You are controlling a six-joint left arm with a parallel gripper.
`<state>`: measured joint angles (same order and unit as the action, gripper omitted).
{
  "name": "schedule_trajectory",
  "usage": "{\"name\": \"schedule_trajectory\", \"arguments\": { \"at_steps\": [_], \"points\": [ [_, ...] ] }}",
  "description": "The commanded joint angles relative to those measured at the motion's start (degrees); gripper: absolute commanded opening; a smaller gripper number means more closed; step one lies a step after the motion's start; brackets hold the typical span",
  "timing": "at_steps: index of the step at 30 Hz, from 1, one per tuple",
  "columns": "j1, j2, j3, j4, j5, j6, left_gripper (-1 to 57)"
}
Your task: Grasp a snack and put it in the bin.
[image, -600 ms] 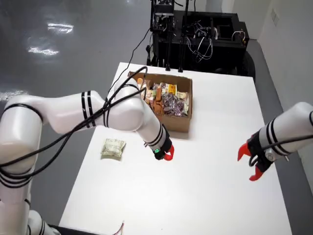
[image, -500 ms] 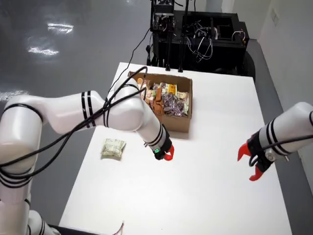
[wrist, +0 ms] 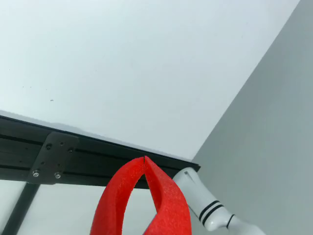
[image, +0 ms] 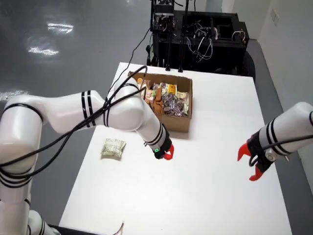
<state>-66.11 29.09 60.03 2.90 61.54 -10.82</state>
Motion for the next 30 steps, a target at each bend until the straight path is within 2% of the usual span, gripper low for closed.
{"name": "schedule_trajectory", "arguments": {
  "at_steps": [1, 17, 22, 30],
  "points": [
    [0.01, 0.0, 0.0, 0.0, -0.02, -0.05, -0.1],
    [0.72, -0.31, 0.48, 0.08, 0.07, -1.02, -0.4],
    [3.06, -2.54, 3.57, 0.82, -1.14, -6.34, -0.4],
    [7.7, -6.92, 9.37, 4.96, -3.45, -18.16, -0.4]
  ]
}}
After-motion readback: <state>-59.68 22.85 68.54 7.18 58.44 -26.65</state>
